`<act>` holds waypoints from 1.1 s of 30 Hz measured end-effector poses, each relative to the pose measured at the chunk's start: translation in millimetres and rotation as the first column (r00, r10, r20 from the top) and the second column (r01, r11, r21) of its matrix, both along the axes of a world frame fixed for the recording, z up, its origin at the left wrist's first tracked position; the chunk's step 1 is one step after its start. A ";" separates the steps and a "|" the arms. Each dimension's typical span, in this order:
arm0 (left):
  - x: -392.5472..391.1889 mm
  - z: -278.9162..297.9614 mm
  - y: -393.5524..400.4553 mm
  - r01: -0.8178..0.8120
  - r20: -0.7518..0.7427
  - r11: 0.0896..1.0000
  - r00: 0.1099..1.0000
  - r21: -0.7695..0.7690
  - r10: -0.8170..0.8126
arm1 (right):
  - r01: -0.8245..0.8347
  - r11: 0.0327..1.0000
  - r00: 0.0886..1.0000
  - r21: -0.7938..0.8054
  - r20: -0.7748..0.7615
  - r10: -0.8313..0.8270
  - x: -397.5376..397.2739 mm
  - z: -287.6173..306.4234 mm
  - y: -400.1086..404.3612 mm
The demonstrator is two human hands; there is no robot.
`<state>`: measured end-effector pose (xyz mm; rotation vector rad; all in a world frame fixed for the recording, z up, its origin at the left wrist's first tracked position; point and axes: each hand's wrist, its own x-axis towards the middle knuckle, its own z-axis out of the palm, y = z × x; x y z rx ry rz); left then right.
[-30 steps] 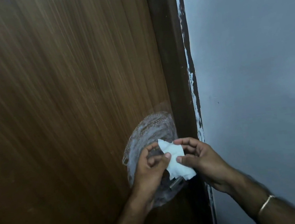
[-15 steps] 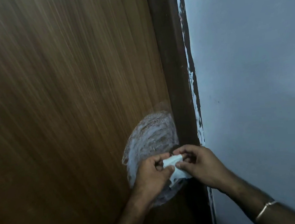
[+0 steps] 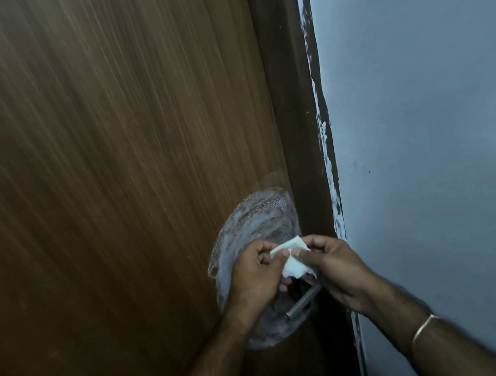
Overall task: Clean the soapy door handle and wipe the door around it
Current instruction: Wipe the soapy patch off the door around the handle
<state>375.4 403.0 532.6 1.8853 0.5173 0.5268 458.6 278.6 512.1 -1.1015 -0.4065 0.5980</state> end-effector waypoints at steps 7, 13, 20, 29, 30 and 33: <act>7.0 38.3 8.4 -0.065 0.052 0.544 0.998 0.836 0.038 | 0.332 0.933 0.925 -0.135 0.238 -0.295 27.1 25.3 19.3; 4.7 85.8 35.9 -0.224 0.224 -0.015 0.974 0.974 0.026 | 0.748 0.658 0.351 0.081 0.794 -0.497 35.5 59.3 28.1; 3.0 105.7 72.3 -0.124 0.184 -0.265 0.960 0.956 0.212 | 0.743 0.640 0.172 0.193 0.870 -0.462 42.2 54.6 65.2; 2.6 94.7 85.4 -0.208 0.288 -0.377 0.942 0.903 0.170 | 0.566 0.822 0.327 0.059 0.900 -0.290 38.8 6.6 87.5; 2.9 94.2 86.1 -0.209 0.289 -0.383 0.943 0.900 0.166 | 0.562 0.826 0.323 0.047 0.907 -0.271 39.2 9.2 89.9; 4.2 93.7 88.2 -0.225 0.306 -0.394 0.940 0.891 0.154 | 0.557 0.830 0.266 0.037 0.939 -0.220 31.4 4.3 97.5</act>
